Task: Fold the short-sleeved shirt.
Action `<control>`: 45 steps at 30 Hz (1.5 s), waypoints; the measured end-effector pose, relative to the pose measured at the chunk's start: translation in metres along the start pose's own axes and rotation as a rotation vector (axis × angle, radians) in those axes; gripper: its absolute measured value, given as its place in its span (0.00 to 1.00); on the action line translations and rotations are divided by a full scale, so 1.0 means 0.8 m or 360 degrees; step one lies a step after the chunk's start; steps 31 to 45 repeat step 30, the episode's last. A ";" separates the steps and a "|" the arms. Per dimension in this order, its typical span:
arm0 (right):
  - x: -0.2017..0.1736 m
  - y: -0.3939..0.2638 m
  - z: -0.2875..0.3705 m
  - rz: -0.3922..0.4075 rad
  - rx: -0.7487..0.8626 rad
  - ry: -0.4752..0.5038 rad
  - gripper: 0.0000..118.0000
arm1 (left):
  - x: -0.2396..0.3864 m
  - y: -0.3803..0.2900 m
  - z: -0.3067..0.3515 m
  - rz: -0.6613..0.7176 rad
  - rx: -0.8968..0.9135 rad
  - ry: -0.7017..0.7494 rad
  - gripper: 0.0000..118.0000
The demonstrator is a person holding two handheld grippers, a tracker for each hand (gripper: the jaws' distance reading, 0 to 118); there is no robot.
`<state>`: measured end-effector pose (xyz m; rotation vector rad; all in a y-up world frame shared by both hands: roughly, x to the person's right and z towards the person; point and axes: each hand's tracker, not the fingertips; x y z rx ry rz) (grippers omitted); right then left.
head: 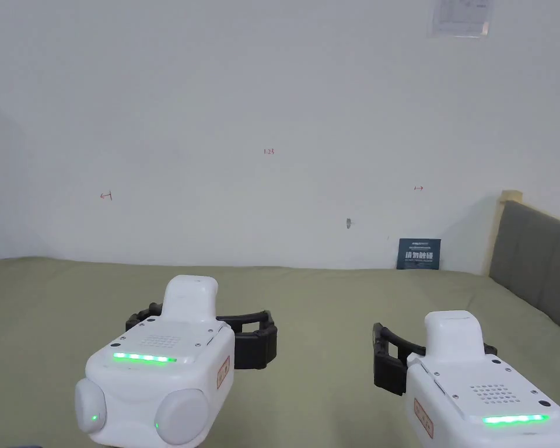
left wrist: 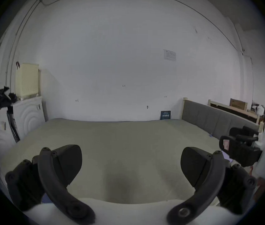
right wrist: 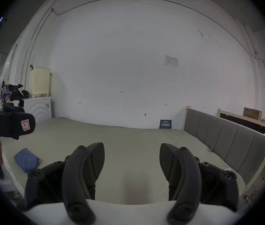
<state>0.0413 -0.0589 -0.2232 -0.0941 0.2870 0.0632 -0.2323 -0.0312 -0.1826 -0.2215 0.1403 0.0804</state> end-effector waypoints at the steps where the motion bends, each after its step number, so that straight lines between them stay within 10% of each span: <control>1: 0.000 0.001 0.000 -0.0010 0.0001 0.0005 0.63 | 0.001 0.002 -0.001 0.0004 -0.0012 0.0019 1.00; 45: -0.013 0.015 0.002 0.0064 0.0029 0.0044 0.63 | 0.011 0.004 -0.002 -0.0149 0.0024 0.0135 1.00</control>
